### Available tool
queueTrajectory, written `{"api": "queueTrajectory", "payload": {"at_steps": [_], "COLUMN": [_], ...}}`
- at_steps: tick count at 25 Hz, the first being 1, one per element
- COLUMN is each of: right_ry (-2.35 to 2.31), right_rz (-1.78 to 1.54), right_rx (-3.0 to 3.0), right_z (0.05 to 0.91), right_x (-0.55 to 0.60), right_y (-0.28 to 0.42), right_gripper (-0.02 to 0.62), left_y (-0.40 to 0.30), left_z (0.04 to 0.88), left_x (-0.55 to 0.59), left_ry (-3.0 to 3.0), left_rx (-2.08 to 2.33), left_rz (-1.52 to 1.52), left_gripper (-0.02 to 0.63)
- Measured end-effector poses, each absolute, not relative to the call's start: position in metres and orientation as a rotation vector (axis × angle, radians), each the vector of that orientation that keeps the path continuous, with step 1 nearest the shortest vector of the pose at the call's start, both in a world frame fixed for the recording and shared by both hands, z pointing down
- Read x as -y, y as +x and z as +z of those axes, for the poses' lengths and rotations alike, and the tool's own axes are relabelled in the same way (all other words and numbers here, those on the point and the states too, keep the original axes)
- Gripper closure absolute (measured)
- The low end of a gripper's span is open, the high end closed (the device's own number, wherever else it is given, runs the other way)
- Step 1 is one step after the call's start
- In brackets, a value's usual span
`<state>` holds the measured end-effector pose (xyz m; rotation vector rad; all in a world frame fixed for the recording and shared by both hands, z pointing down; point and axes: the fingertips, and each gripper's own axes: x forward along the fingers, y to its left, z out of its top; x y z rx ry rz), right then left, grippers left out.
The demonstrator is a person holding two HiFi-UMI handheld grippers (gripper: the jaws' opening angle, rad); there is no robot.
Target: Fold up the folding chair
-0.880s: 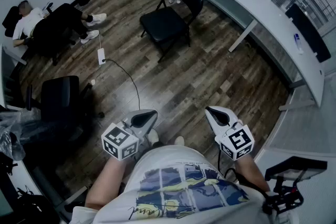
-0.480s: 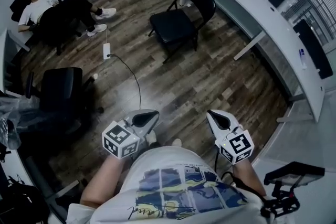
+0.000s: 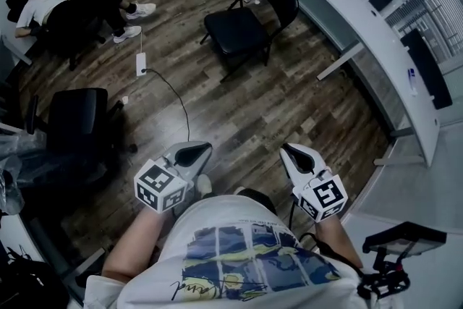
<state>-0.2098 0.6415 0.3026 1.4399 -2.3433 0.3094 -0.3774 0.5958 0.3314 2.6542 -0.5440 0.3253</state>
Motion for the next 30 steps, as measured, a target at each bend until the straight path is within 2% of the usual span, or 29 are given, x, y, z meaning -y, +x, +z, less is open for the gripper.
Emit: {"api": "queueTrajectory", "payload": {"at_steps": [7,10,17,26,30], "right_ry": [1.525,1.548,1.524,1.495,1.485], "right_rz": [0.364,0.388,0.397,0.41,0.388], "right_rx": [2.276,2.251,2.29,2.384,2.396], "right_z": [0.306,0.309,0.315,0.317,0.312], "right_x": [-0.645,-0.641,-0.605,-0.534,-0.518], "right_y": [-0.202,-0.19,-0.168,-0.077,-0.065], "right_gripper": [0.56,0.54,0.518,0.518,0.518], "left_y": [-0.38,-0.37,-0.347,-0.26,-0.251], "left_z": [0.344,0.344,0.347,0.332,0.32], "left_x": [-0.582,-0.574,-0.544,-0.483,-0.465], "left_ry": [2.631,2.636,2.621,2.634,2.65], "left_rx": [0.49,0.471,0.516,0.598,0.644], "left_rz": [0.294,0.287,0.299,0.334,0.319], "left_gripper": [0.6,0.565,0.557,0.538,0.538]}}
